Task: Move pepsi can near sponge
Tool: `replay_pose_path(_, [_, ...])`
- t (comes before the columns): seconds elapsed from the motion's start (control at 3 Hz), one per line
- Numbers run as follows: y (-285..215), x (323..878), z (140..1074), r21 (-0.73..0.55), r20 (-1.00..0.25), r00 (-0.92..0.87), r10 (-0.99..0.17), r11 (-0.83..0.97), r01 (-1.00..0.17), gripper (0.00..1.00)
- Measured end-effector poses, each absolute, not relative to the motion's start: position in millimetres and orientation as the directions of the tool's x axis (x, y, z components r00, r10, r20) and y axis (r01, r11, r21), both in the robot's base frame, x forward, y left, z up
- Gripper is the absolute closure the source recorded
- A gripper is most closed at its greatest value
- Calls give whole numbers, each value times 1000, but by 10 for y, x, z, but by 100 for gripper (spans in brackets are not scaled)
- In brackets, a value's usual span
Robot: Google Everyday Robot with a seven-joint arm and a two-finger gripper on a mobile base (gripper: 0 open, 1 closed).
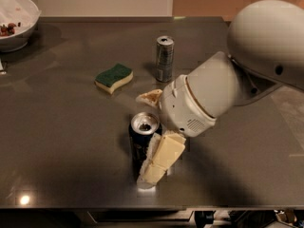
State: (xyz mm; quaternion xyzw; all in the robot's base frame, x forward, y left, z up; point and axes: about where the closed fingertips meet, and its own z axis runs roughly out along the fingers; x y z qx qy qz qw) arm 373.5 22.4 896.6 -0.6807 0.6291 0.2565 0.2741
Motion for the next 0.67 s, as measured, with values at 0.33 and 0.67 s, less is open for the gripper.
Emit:
replay_pose_path(0.33, [192, 3768, 8927, -52, -692, 73, -718, -51, -997, 18])
replay_pose_path(0.67, [115, 3882, 8987, -58, -689, 74, -721, -47, -997, 41])
